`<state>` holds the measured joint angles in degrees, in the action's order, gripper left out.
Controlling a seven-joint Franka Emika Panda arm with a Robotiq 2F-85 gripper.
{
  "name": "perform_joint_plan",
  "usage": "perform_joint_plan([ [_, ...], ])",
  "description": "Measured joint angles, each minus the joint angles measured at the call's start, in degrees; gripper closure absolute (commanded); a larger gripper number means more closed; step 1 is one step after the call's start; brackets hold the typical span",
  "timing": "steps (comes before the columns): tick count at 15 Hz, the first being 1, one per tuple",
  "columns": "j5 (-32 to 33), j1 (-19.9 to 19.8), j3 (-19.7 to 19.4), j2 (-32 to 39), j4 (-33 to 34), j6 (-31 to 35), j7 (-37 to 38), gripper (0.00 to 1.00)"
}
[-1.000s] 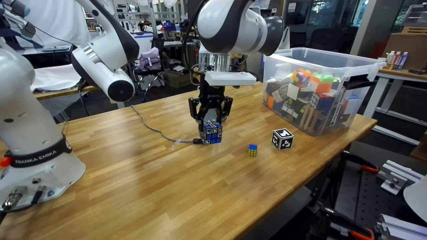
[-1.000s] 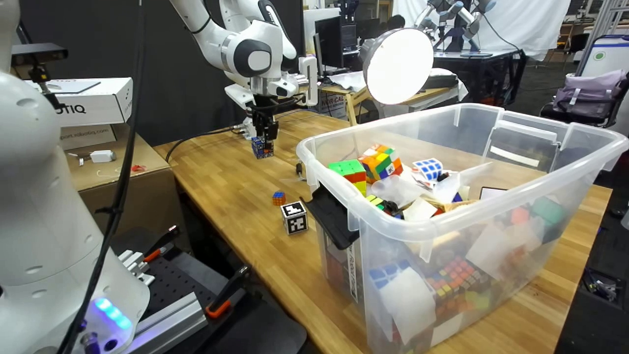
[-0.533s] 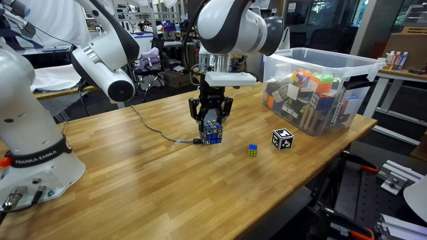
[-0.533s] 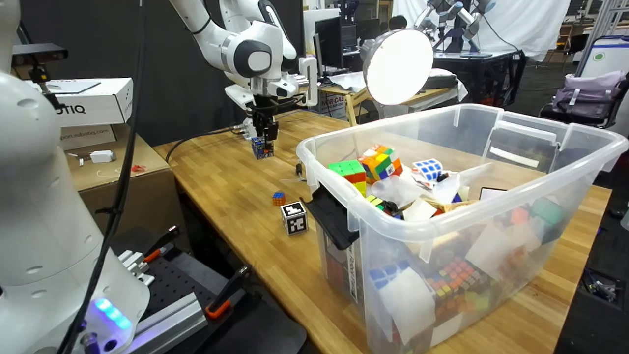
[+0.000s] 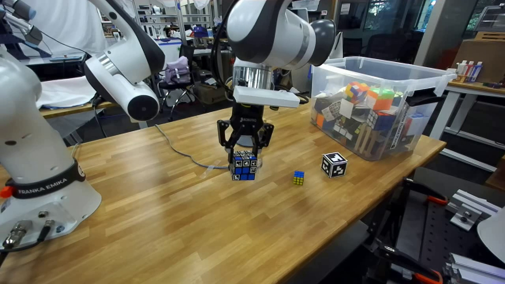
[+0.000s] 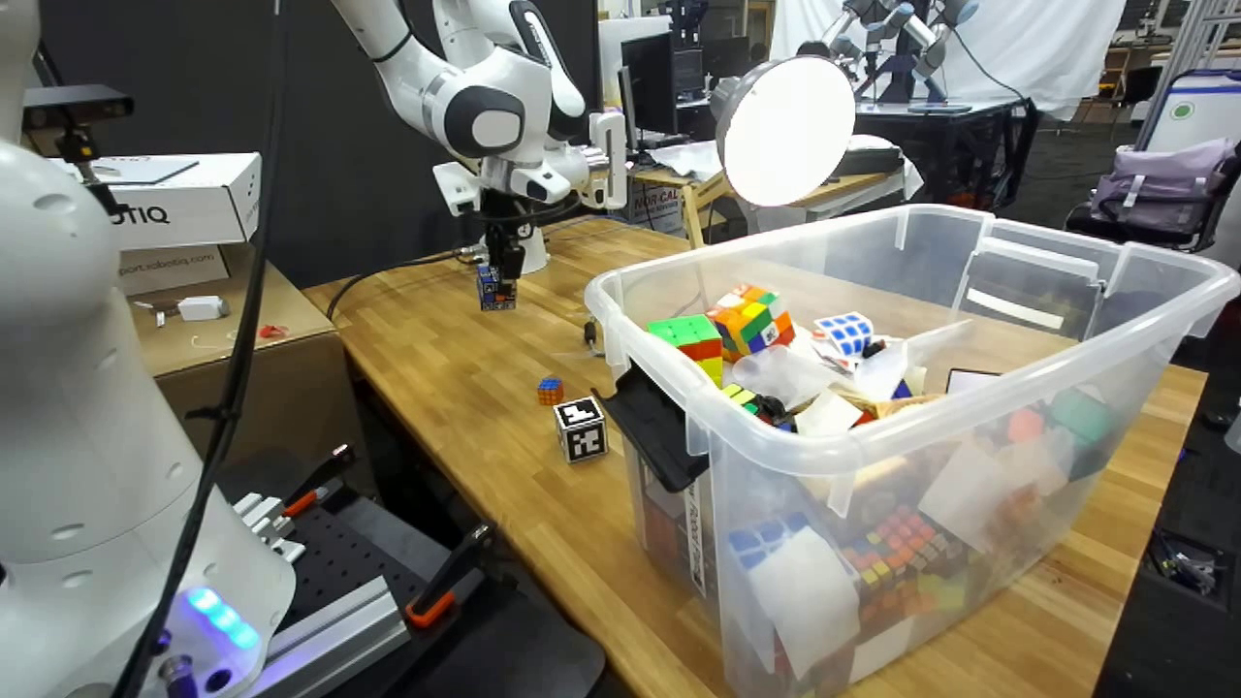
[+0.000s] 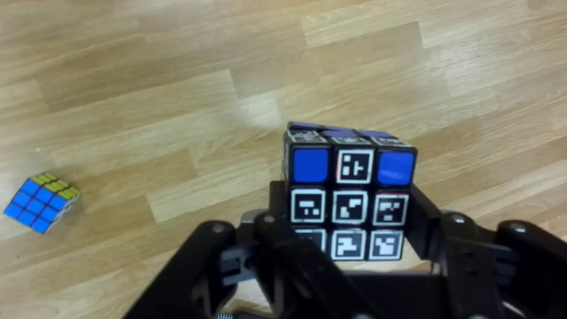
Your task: Move the lettered cube to the left
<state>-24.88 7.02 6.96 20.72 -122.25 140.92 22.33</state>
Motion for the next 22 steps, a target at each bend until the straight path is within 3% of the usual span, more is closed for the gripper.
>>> perform_joint_plan([
  [2, -3.00, 0.09, 0.36, -0.24, -1.29, 0.02, 2.06, 0.62],
  [3, -4.33, 0.12, 0.48, -0.52, -2.16, 0.03, 2.70, 0.37],
  [9, -6.57, 0.15, 0.88, -1.89, -4.24, 0.35, 3.75, 0.37],
  [10, -6.58, 0.15, 0.88, -1.89, -4.26, 0.37, 3.75, 0.62],
  [15, -6.51, 0.05, -0.48, 0.14, -3.94, 0.40, 3.93, 0.62],
  [22, -5.01, 0.02, -3.40, 9.42, -0.26, 0.50, 4.88, 0.62],
])
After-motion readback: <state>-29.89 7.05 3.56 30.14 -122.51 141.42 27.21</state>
